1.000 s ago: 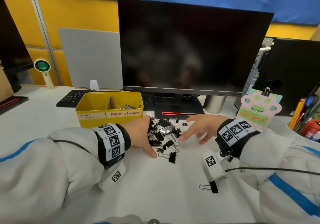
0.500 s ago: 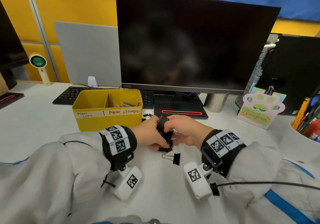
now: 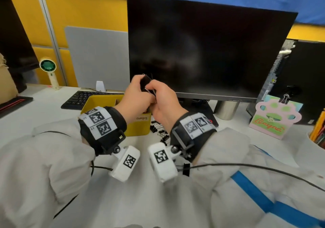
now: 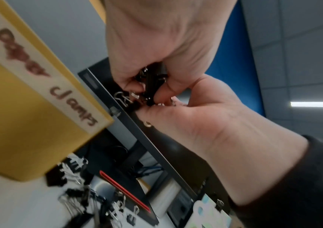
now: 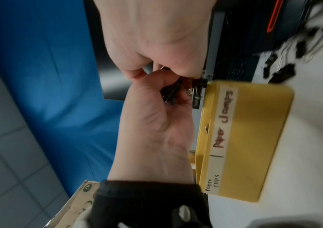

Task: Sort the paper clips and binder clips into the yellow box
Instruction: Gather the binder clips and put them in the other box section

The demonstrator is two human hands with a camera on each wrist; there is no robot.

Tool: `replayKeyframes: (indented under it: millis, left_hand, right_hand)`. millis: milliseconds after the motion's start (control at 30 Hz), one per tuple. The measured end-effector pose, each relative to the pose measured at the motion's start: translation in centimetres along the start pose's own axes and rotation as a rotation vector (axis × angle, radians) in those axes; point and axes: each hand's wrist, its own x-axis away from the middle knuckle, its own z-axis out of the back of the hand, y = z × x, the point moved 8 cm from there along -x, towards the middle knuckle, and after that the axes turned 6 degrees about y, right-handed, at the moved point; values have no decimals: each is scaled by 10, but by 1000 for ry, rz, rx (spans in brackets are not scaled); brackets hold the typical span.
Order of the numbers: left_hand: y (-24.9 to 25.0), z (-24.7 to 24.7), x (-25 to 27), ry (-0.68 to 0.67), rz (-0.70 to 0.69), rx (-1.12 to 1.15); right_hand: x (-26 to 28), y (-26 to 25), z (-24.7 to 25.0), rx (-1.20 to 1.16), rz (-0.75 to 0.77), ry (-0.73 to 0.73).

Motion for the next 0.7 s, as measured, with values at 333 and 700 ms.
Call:
replayKeyframes:
  millis: [333, 700]
  left_hand:
    - [-49, 44, -31, 58, 30, -199]
    - [-47, 42, -21, 54, -121, -341]
  right_hand:
    - [-42, 29, -26, 390, 156, -30]
    - [-35, 6, -17, 810, 534, -90]
